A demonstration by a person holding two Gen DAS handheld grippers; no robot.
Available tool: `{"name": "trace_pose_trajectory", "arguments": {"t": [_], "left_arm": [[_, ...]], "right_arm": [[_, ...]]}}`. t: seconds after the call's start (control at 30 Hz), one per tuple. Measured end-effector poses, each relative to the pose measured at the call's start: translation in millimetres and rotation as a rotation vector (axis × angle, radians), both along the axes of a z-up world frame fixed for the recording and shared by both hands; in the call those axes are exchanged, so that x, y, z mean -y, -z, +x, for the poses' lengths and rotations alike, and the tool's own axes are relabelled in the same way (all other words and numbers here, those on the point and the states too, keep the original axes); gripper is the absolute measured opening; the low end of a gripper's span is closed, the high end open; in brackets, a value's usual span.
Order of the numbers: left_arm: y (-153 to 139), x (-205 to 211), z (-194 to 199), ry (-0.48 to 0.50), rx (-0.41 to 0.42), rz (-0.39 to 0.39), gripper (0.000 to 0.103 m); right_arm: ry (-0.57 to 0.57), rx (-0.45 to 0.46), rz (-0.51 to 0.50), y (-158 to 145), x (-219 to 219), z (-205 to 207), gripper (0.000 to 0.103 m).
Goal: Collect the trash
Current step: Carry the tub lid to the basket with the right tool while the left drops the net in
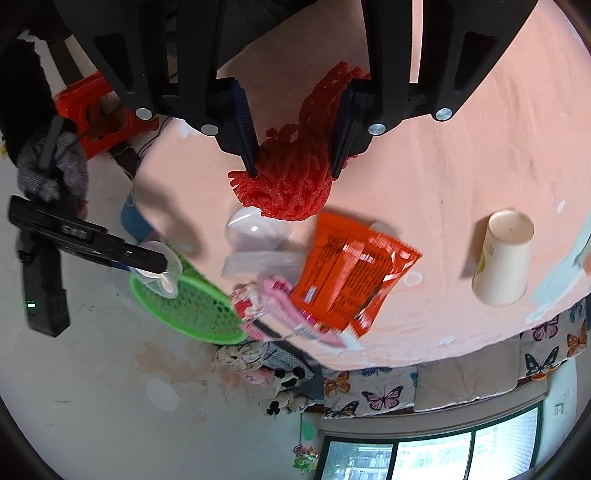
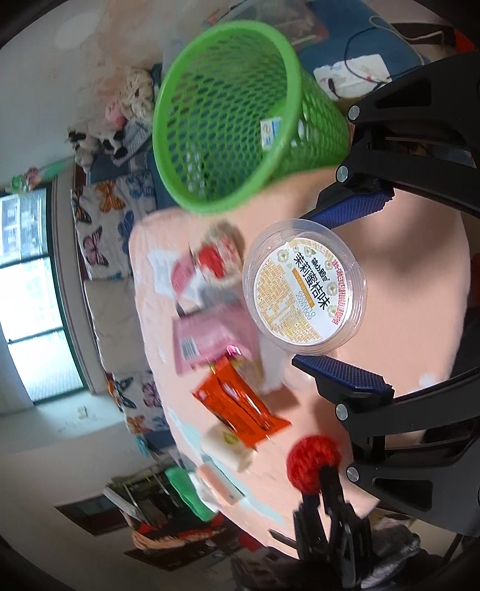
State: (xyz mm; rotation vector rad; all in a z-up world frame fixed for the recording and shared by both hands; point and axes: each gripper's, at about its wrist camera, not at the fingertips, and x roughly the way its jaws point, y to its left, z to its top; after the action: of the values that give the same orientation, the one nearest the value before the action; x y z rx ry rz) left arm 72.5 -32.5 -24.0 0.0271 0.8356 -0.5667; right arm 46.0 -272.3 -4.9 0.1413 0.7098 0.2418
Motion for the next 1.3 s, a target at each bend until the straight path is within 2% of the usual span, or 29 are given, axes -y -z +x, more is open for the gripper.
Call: {"name": "trace_pose_trajectory", "arguments": {"t": [0.33, 0.6, 0.73, 0.87, 0.97, 1.3], "left_arm": [[-38.8, 25.8, 19.5, 0.036, 0.046, -0.055, 0.037], [-64.2, 56.3, 50.6, 0.052, 0.093, -0.059, 0.037], [-70.2, 75.9, 66.3, 0.068, 0.098, -0.052, 0.037], [-74.2, 96.2, 84.4, 0.081, 0.090, -0.050, 0.037], [-76.1, 113.8, 96.1, 0.095, 0.088, -0.044, 0.037], [-69.4, 181.5, 126.2, 0.167, 0.055, -0.021, 0.037]], "right_arm": [[0.172, 0.008, -0.026, -3.5, 70.8, 31.9, 0.067], [0.267, -0.064, -0.026, 16.7, 123.9, 62.5, 0.067], [0.286, -0.079, -0.036, 24.2, 136.9, 70.6, 0.068], [0.303, -0.084, -0.035, 27.3, 147.9, 75.4, 0.076], [0.310, -0.074, -0.039, 25.4, 153.7, 75.4, 0.076], [0.309, -0.006, -0.034, 5.4, 161.0, 45.5, 0.078]]}}
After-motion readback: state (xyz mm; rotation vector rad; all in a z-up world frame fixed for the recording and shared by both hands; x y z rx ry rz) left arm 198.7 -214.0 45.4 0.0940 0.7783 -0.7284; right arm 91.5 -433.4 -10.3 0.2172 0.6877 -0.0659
